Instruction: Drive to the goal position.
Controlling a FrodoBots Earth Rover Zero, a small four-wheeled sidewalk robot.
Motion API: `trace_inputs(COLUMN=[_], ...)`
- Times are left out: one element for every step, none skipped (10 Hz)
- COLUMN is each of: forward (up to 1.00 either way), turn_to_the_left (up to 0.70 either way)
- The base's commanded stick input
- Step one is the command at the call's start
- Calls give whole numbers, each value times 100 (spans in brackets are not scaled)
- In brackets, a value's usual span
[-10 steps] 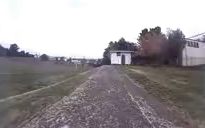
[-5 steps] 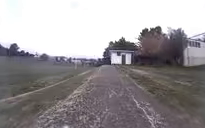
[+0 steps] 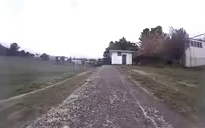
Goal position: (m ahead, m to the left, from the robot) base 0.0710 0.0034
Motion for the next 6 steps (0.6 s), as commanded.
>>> trace_inputs(forward=[60,60,60,60,60,60], turn_to_the_left=[0,0,0,0,0,0])
